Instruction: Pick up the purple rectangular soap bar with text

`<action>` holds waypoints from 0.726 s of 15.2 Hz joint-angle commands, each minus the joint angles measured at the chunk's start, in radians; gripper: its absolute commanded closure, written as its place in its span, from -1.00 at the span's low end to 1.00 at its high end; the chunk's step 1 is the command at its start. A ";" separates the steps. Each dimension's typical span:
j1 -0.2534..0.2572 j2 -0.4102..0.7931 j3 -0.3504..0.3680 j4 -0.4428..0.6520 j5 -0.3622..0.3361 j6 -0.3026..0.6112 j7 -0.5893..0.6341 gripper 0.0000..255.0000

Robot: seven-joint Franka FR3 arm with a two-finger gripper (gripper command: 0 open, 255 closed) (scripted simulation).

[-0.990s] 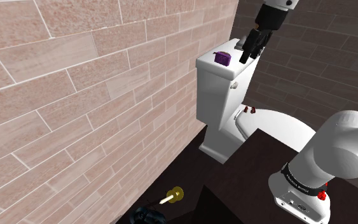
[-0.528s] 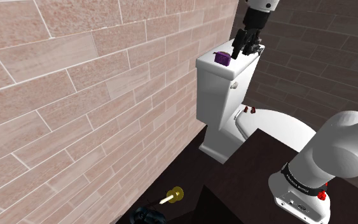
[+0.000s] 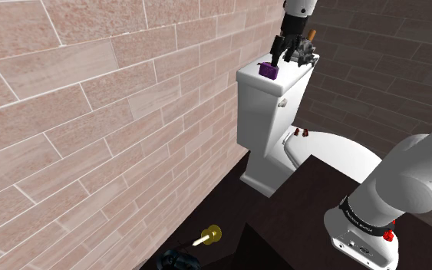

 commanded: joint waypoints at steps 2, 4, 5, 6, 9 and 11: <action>-0.010 0.093 -0.020 0.080 0.000 0.001 -0.023 -1.00; -0.010 0.093 -0.020 0.053 0.000 0.028 -0.023 -1.00; -0.011 0.094 -0.020 0.040 0.000 0.041 -0.024 -1.00; -0.011 0.094 -0.021 0.028 0.001 0.054 -0.024 -1.00; -0.011 0.099 -0.021 -0.016 0.001 0.102 -0.026 -1.00; -0.011 0.099 -0.021 -0.016 0.001 0.102 -0.026 -1.00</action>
